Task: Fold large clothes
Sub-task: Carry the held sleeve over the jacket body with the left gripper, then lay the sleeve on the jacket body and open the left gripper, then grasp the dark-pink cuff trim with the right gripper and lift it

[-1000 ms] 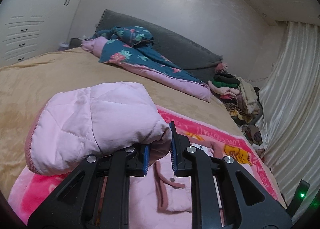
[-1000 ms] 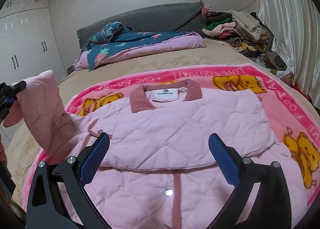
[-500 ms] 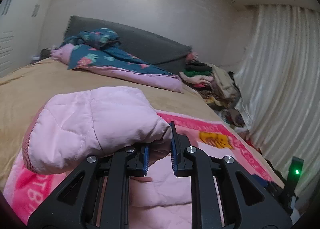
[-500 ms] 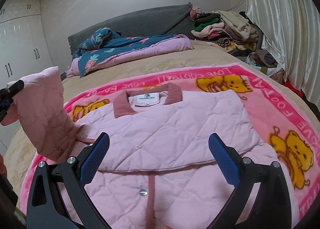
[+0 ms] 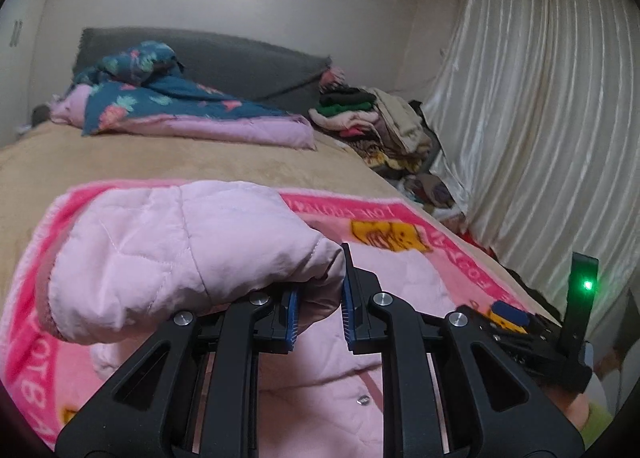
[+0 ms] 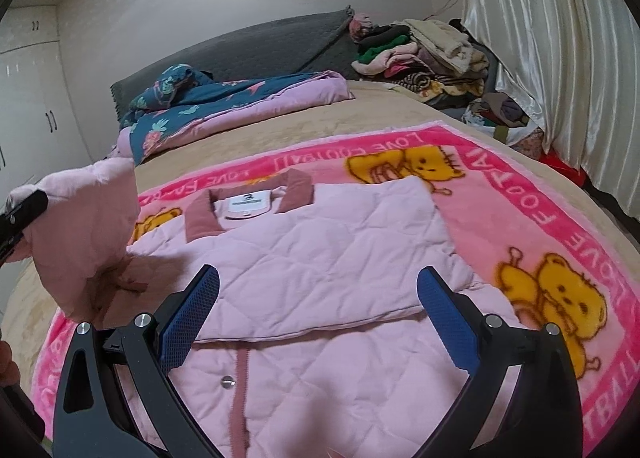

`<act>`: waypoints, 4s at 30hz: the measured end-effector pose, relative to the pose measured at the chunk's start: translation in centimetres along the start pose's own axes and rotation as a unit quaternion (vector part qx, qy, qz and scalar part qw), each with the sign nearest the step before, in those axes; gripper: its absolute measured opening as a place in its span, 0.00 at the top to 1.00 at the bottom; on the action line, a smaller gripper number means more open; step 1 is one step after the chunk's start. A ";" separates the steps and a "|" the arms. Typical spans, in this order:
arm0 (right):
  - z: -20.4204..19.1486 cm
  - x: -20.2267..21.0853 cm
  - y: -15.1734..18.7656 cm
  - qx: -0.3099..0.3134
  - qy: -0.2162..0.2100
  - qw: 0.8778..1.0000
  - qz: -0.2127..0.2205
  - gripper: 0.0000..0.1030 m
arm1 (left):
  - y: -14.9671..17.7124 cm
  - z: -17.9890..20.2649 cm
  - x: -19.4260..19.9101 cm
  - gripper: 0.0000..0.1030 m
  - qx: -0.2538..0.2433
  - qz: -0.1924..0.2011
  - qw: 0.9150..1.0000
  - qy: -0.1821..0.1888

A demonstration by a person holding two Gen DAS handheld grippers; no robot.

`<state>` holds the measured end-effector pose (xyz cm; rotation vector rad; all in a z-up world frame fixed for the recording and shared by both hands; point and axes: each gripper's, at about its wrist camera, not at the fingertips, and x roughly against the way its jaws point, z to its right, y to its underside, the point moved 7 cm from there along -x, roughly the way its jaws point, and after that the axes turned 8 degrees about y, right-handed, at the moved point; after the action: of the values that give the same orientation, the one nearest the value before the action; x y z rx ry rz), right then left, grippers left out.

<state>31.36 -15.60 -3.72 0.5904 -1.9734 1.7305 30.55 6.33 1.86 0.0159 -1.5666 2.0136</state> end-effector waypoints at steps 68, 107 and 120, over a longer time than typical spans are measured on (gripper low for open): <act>5.5 -1.1 2.7 -0.055 -0.034 0.997 -0.038 0.04 | 8.8 -2.3 2.7 0.89 0.134 -0.078 0.983 -0.094; 2.5 -3.5 6.4 -0.006 -0.073 0.991 -0.115 0.04 | 3.8 -6.7 -1.0 0.09 0.030 -0.099 0.975 -0.196; -0.4 -5.9 8.2 -0.011 -0.089 0.985 -0.144 0.23 | 3.8 -13.1 1.2 0.09 0.075 -0.085 0.969 -0.221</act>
<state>31.31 -14.09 -13.69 0.9999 -1.9077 1.5210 32.22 17.96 -5.11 0.6786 -1.5977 2.0772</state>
